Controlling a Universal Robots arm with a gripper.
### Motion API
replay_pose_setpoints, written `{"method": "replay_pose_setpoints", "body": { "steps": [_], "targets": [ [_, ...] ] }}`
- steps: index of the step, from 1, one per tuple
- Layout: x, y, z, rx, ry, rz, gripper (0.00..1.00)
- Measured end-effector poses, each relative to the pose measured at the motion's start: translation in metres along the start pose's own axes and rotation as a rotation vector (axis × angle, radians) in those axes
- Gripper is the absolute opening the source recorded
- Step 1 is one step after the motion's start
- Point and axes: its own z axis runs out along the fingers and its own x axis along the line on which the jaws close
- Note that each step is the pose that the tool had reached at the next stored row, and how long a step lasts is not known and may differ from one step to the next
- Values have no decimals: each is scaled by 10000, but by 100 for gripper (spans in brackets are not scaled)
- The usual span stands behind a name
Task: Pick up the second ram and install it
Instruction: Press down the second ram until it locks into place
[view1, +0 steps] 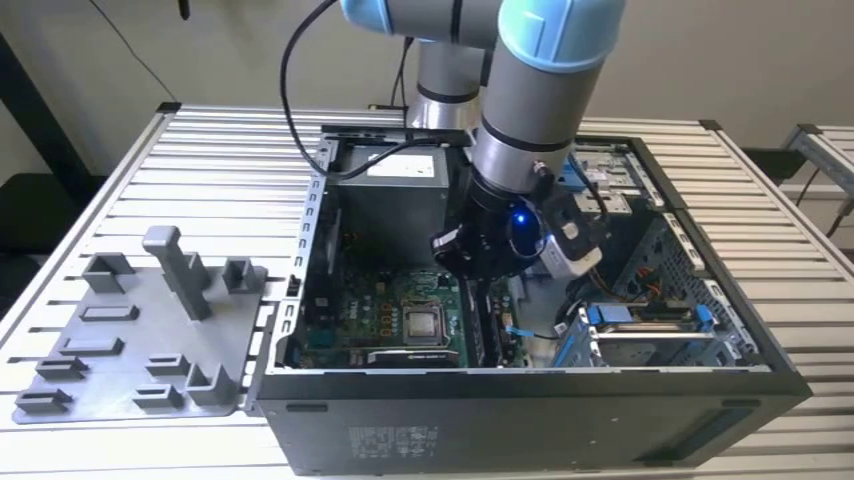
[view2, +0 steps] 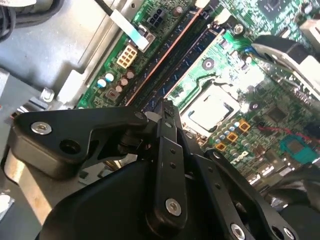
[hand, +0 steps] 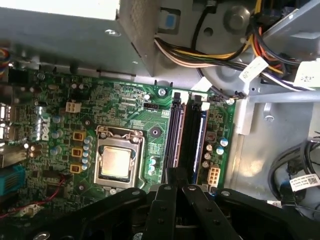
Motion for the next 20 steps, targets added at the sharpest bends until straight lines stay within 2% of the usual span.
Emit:
{"method": "replay_pose_setpoints", "body": {
  "steps": [6,15,18,20],
  "targets": [
    [3,0,9,31,-11,-1027,11],
    [3,0,8,83,-83,-2495,11],
    [3,1,9,108,-160,-2854,11],
    [3,0,7,116,-177,-3065,11]
  ]
}}
